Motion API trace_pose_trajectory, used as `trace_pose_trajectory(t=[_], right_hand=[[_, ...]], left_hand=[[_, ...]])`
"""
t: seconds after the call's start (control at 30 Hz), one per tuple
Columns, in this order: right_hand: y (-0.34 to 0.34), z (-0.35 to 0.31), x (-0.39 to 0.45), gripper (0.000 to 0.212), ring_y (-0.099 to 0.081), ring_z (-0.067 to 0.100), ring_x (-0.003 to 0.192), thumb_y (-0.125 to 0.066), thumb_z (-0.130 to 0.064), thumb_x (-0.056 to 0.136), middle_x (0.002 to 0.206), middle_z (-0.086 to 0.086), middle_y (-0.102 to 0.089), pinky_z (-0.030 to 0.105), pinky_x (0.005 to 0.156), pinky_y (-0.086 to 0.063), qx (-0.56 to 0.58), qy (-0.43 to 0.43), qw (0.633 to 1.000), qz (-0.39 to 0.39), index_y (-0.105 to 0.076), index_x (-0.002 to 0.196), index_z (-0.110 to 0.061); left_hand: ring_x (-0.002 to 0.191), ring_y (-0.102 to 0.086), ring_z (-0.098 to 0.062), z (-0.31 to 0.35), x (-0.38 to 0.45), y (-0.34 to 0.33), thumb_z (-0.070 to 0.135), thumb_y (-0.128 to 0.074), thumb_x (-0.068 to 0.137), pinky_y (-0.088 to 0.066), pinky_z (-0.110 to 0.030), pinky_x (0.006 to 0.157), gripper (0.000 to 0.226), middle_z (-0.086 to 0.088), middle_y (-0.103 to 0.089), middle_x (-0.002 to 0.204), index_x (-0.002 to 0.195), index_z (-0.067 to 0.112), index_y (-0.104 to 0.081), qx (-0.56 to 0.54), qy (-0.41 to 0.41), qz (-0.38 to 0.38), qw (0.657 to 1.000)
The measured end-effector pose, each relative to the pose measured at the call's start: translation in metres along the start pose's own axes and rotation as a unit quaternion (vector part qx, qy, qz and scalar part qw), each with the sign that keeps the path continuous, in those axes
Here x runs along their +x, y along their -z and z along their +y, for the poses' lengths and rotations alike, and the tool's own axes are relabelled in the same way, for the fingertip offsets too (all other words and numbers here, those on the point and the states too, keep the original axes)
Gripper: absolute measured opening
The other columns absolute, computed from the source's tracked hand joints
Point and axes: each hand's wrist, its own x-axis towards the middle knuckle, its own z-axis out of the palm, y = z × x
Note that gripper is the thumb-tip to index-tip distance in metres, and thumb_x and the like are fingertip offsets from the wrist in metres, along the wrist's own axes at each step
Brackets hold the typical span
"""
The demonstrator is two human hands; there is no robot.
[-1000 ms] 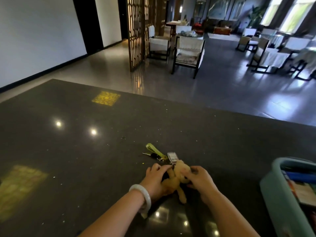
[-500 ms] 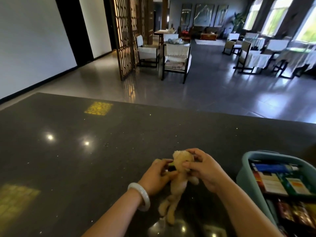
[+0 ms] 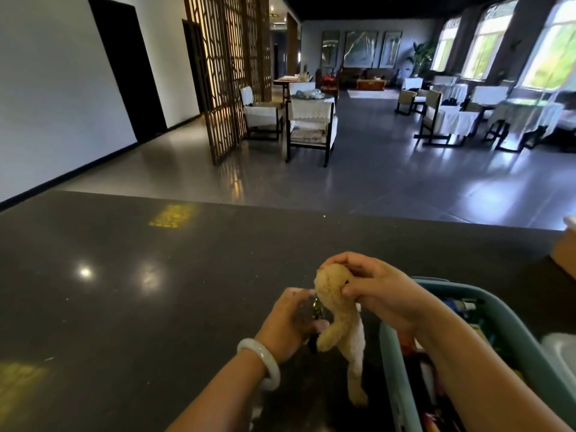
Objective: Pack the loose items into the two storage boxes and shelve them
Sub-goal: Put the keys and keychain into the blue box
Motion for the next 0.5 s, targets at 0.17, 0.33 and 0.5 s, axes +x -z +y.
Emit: trace_pose_trajectory(t=[0.17, 0.33, 0.5], right_hand=[[0.036, -0.014, -0.029, 0.043, -0.064, 0.024, 0.1, -0.049, 0.012, 0.084, 0.11, 0.009, -0.066, 0.034, 0.081, -0.053, 0.017, 0.035, 0.999, 0.029, -0.066, 0.113, -0.015], [0.066, -0.026, -0.063, 0.042, -0.065, 0.024, 0.102, -0.051, 0.008, 0.084, 0.113, 0.005, -0.067, 0.035, 0.079, -0.055, 0.022, 0.046, 0.994, 0.091, -0.067, 0.113, -0.018], [0.079, -0.034, -0.101, 0.045, -0.062, 0.028, 0.1, -0.052, 0.005, 0.076, 0.115, 0.015, -0.064, 0.036, 0.075, -0.051, 0.072, 0.063, 0.979, 0.18, -0.064, 0.117, -0.009]], left_hand=[[0.108, -0.061, -0.024, 0.025, -0.003, -0.015, 0.009, -0.054, 0.095, -0.047, -0.04, 0.1, 0.018, -0.01, -0.066, 0.112, 0.108, 0.012, -0.067, -0.166, 0.042, -0.029, 0.985], [0.094, -0.067, -0.014, 0.057, 0.006, -0.01, 0.014, -0.05, 0.098, -0.058, -0.036, 0.081, 0.018, -0.007, -0.067, 0.101, 0.106, 0.017, -0.066, -0.247, 0.021, -0.036, 0.968], [0.092, -0.069, -0.018, 0.095, 0.017, -0.015, 0.015, -0.05, 0.098, -0.058, -0.039, 0.079, 0.016, 0.0, -0.071, 0.095, 0.101, 0.019, -0.065, -0.273, -0.015, -0.075, 0.959]])
